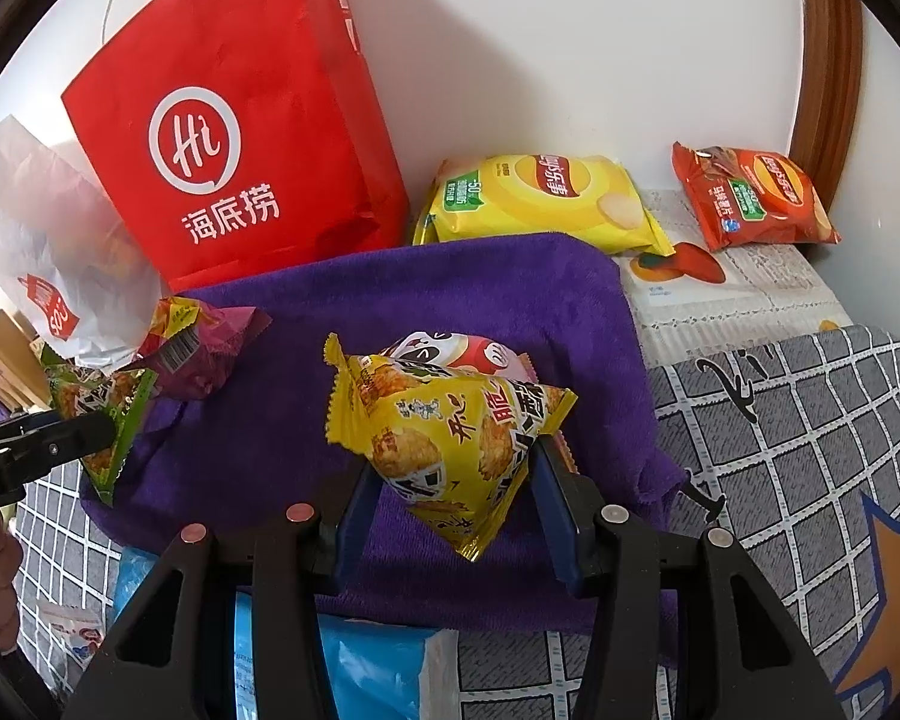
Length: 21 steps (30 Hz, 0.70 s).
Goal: Organize snacks
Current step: 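Lower the yellow and green bags onto the purple towel and open both grippers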
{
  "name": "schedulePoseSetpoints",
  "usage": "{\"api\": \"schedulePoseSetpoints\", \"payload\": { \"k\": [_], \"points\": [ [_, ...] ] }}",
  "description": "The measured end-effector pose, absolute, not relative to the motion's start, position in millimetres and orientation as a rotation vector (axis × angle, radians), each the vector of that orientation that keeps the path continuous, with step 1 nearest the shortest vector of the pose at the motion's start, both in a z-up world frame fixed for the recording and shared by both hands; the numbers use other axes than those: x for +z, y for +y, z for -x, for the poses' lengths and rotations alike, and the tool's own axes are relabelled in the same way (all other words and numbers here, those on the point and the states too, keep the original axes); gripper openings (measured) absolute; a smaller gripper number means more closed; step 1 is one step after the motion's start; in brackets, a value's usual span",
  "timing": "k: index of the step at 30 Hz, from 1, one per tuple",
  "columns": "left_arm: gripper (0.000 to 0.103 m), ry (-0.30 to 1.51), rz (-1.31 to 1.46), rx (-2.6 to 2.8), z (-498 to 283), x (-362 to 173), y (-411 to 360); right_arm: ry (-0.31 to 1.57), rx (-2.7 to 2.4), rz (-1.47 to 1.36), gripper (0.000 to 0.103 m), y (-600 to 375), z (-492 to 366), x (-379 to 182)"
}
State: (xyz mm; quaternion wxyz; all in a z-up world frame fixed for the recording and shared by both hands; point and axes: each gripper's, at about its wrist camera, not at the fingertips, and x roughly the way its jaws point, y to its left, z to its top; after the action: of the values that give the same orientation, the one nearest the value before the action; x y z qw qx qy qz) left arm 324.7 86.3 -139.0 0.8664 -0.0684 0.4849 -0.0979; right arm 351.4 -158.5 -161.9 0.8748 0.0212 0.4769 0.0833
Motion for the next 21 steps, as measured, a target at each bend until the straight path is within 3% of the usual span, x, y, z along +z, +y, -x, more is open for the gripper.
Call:
{"api": "schedulePoseSetpoints", "payload": {
  "k": [7, 15, 21],
  "points": [
    [0.054, 1.012, 0.136, -0.209, -325.1, -140.3, 84.1, 1.006, 0.187, -0.034, 0.051, -156.1, -350.1, -163.0],
    [0.054, 1.008, 0.139, -0.213, -325.5, -141.6, 82.2, 0.976, 0.23, -0.073, 0.068, -157.0, -344.4, -154.2],
    [0.055, 1.0, 0.146, -0.224, -324.5, -139.7, 79.3, 0.936, 0.275, -0.084, 0.075, -154.1, -339.4, -141.8]
  ]
}}
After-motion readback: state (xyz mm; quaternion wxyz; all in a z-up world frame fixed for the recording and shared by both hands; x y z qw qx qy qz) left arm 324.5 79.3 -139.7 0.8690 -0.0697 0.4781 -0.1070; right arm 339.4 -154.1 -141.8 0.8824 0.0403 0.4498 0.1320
